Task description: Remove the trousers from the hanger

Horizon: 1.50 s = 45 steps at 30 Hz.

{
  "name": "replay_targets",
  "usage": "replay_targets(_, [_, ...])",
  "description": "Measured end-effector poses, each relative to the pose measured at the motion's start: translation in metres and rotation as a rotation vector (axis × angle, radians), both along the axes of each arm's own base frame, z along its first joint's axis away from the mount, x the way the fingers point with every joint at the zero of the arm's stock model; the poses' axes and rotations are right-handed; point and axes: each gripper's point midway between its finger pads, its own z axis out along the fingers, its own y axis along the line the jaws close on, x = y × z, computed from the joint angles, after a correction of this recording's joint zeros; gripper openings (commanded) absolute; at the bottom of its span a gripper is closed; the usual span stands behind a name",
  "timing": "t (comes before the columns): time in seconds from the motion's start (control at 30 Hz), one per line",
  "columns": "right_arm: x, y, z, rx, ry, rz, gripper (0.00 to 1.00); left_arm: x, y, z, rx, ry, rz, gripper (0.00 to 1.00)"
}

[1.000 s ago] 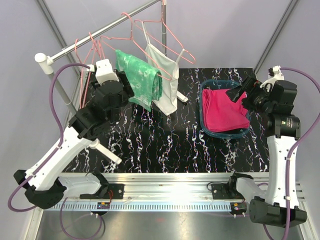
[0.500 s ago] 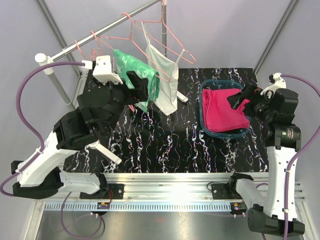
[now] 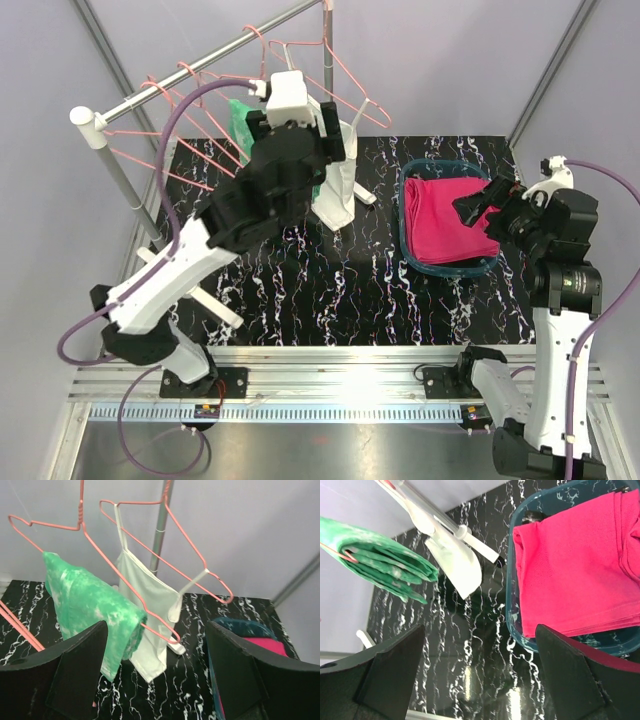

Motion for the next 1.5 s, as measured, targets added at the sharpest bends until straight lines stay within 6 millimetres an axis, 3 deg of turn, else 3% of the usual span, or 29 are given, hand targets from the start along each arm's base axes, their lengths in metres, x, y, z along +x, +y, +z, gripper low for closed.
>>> replay_targets(0.17, [-0.012,0.002,0.004,0.048,-0.036,-0.034,0.99,0.042,0.0,-0.02,0.046,0.033,0.093,0.83])
replay_targets(0.4, [-0.024,0.019,0.009,0.117,-0.07,0.034,0.99,0.096,0.011,-0.053,0.07,0.082,0.2,0.82])
replay_targets(0.57, [-0.027,0.034,-0.008,0.194,-0.026,0.1,0.99,0.135,0.017,-0.075,0.075,0.111,0.255,0.79])
replay_targets(0.77, [-0.031,0.041,-0.017,0.222,-0.005,0.138,0.99,0.167,0.024,-0.11,0.1,0.162,0.295,0.63])
replay_targets(0.8, [-0.031,0.041,-0.018,0.223,-0.007,0.139,0.99,0.169,0.026,-0.114,0.101,0.169,0.299,0.59])
replay_targets(0.93, [-0.034,0.044,-0.019,0.229,-0.009,0.155,0.99,0.173,0.029,-0.119,0.087,0.175,0.309,0.27])
replay_targets(1.13, [-0.032,0.045,-0.018,0.23,-0.015,0.162,1.0,0.168,0.035,-0.126,0.043,0.176,0.333,0.01])
replay_targets(1.5, [-0.032,0.045,-0.018,0.234,-0.021,0.162,0.99,0.145,0.043,-0.103,-0.031,0.159,0.307,0.0])
